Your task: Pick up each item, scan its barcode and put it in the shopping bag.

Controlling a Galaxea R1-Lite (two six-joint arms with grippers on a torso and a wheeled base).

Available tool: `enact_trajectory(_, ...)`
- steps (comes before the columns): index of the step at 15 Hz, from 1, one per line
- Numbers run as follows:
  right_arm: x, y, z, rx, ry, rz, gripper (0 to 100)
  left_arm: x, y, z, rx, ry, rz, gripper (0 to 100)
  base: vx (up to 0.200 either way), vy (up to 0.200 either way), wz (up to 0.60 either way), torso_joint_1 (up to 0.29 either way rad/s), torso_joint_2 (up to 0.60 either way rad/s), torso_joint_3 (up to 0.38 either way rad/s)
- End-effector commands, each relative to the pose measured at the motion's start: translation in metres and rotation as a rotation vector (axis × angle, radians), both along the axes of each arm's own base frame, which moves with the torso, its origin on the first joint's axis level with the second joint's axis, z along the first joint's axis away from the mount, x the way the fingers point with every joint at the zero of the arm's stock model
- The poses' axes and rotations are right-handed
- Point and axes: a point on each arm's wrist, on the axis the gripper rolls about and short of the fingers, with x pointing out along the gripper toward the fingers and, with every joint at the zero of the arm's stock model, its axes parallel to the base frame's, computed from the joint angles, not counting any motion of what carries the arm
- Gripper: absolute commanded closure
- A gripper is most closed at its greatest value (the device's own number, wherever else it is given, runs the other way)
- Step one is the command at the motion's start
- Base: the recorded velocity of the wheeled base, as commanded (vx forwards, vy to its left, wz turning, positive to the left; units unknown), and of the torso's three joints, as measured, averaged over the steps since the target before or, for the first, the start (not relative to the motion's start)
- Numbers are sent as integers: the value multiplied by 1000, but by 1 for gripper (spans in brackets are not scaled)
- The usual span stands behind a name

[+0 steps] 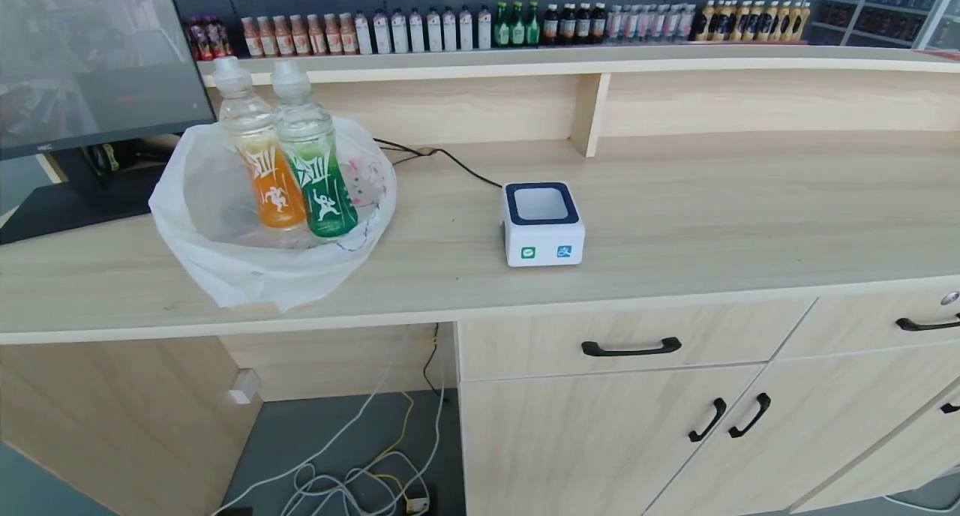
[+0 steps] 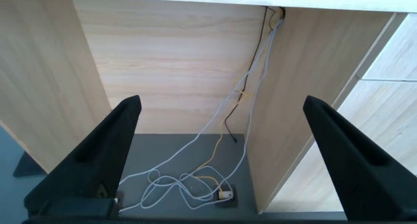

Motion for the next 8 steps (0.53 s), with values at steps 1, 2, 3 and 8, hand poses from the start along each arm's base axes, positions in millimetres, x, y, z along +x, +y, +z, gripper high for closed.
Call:
enact_trajectory(1,-6,-2,-3,44,-1,-36,0,0,0,0,0,0,1,0,0,-200,0,7,-7,2)
enact_trajectory(2,-5,0,-3,38,16,-150,0,0,0,0,0,0,1,0,0,-200,0,-2,2,-2)
enact_trajectory(3,-5,3,-3,34,28,-272,0,0,0,0,1,0,1,0,0,-200,0,7,2,2)
enact_trajectory(8,-3,5,-9,98,58,-391,0,0,0,0,1,0,1,0,0,0,0,0,0,0)
